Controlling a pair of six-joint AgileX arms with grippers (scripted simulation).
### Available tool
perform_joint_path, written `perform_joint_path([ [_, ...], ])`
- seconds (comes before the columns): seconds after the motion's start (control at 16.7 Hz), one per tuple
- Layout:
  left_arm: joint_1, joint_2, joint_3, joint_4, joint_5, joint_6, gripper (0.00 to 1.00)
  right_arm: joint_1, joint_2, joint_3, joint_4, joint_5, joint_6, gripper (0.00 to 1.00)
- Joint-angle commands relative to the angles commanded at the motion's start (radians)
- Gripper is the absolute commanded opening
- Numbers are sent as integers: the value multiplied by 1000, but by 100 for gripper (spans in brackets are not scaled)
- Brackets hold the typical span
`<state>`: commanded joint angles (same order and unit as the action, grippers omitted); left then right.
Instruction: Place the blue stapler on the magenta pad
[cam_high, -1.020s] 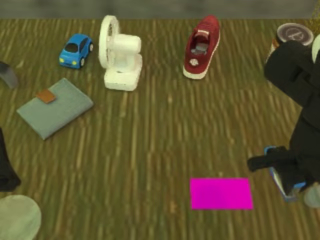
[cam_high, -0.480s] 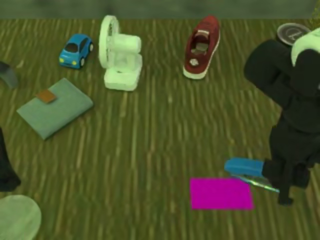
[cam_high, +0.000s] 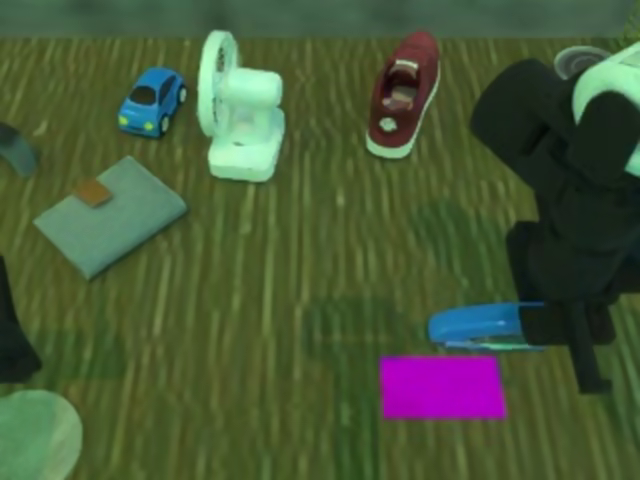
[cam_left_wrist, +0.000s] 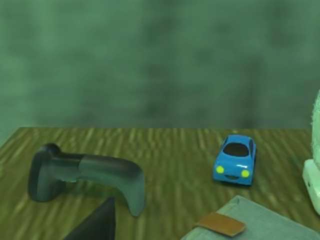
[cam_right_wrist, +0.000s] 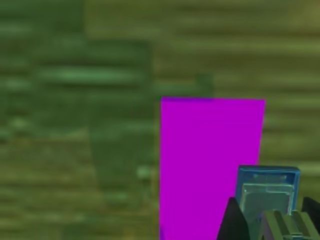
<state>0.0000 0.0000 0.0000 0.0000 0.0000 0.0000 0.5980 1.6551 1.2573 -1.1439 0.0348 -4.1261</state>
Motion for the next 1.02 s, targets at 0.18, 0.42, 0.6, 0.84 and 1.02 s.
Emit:
perform_joint_path([
  [0.18, 0, 0, 0, 0, 0, 0, 100, 0, 0, 0, 0, 0, 0, 0],
  [0.42, 0, 0, 0, 0, 0, 0, 100, -2, 5, -12, 15, -1, 7, 0],
  [0.6, 0, 0, 0, 0, 0, 0, 100, 9, 52, -62, 113, 0, 25, 0],
  [0.84, 0, 0, 0, 0, 0, 0, 100, 38, 142, -155, 304, 0, 46, 0],
  [1.02, 0, 0, 0, 0, 0, 0, 100, 50, 182, -193, 373, 2, 53, 0],
])
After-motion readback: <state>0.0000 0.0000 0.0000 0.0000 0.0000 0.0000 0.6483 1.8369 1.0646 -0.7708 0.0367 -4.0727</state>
